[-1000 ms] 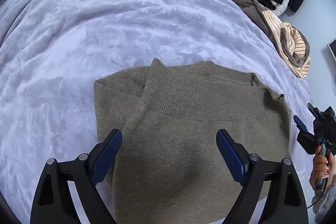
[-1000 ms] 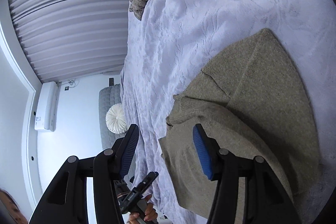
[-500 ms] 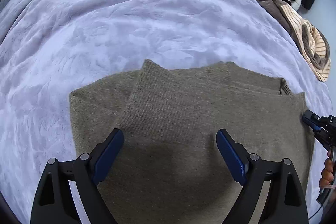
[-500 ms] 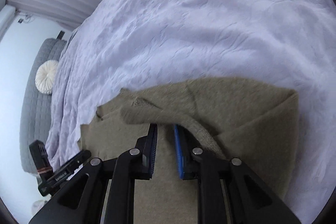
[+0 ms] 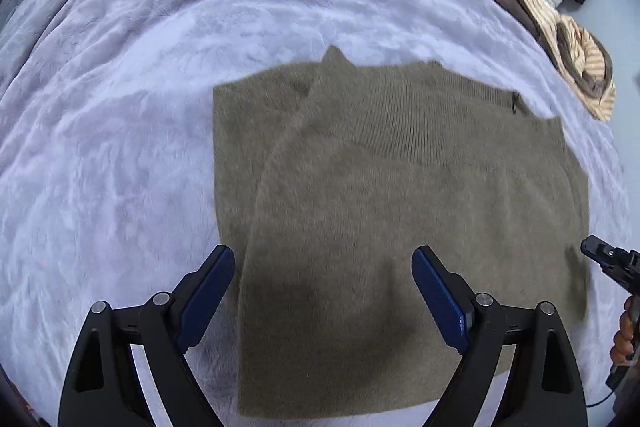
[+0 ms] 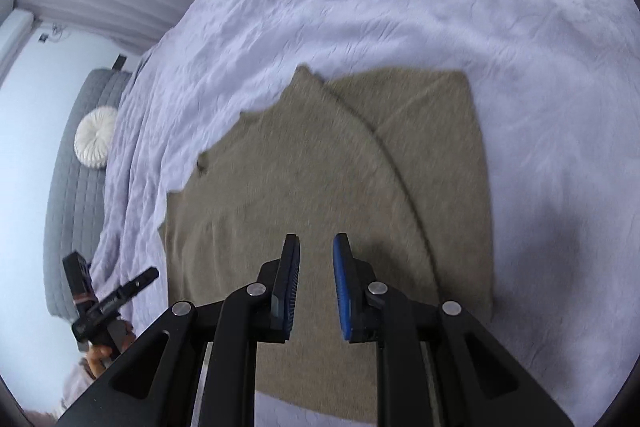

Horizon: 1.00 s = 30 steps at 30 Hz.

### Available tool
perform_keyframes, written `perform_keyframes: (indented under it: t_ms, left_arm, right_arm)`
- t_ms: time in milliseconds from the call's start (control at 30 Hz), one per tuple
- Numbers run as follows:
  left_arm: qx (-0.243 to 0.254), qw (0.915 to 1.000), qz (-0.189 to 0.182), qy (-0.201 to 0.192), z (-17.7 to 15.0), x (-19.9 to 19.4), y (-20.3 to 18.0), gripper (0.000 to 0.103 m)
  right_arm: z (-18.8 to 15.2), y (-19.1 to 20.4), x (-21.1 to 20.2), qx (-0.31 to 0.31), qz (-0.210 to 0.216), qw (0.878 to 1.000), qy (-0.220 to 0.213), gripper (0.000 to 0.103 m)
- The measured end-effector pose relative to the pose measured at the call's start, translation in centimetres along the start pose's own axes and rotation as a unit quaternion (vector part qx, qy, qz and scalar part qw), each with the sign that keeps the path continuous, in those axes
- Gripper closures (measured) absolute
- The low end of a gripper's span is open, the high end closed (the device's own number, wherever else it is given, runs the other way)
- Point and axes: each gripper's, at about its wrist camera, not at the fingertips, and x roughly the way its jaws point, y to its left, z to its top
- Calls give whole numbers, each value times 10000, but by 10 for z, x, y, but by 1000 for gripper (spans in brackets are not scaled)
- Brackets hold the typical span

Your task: Fold small clothes

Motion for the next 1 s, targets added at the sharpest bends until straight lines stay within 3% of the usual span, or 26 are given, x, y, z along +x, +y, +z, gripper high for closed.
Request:
perform_keyframes:
  t_ms: [100,333,400,467,533,600,667,700,733,767,800,900,1000]
  left_arm:
    - [-83,9986,358,386,-28,18,10,12]
    - [-924,9922,350,757,-73,6,69,12]
    - [-1192,9894,148,821,-79,2,76,12]
    - [-1558,9831,-372,891,-82,3,77,12]
    - [-1933,9717,-930,986,-83,11,75,12]
    - [-2189,9635,-1187,987,-82,20,70,12]
    - [-2289,9625,-1195,835,-77,23,65,28]
    - [-2271,9644,-1073,828,-75,25,63,50]
    - [-2236,9662,-984,820,-72,25,64,67]
    - [-2226,9659,-1092,739,-70,22,65,79]
    - [-2179,9655,-1255,671,-69,15,64,87]
    - [-1587,9810,-1065,340,-66,-8,57,87]
    - [-1267,9877,-799,455,-71,3,54,87]
  right_arm:
    - [-33,-8,20,-29,-386,9984,421,85]
    - [-81,-50,-20,677,-390,9966,274,85]
    - [-91,-56,-34,975,-191,9948,211,78]
    - [-104,-62,-40,1433,127,9894,176,44]
    - [-111,-70,-36,1874,472,9811,36,42]
    - [-110,-78,-25,2333,742,9693,-245,42]
    - [-107,-84,-11,2807,993,9531,-540,42]
    - [-106,-88,-3,3034,1037,9455,-570,50]
    - [-104,-91,7,3213,1044,9397,-525,64]
    - [-101,-90,13,3250,997,9396,-412,95]
    - [-98,-86,12,3193,930,9423,-378,95]
    - [-89,-70,-14,2575,861,9611,-506,95]
    - [-84,-62,-22,2160,421,9746,-420,95]
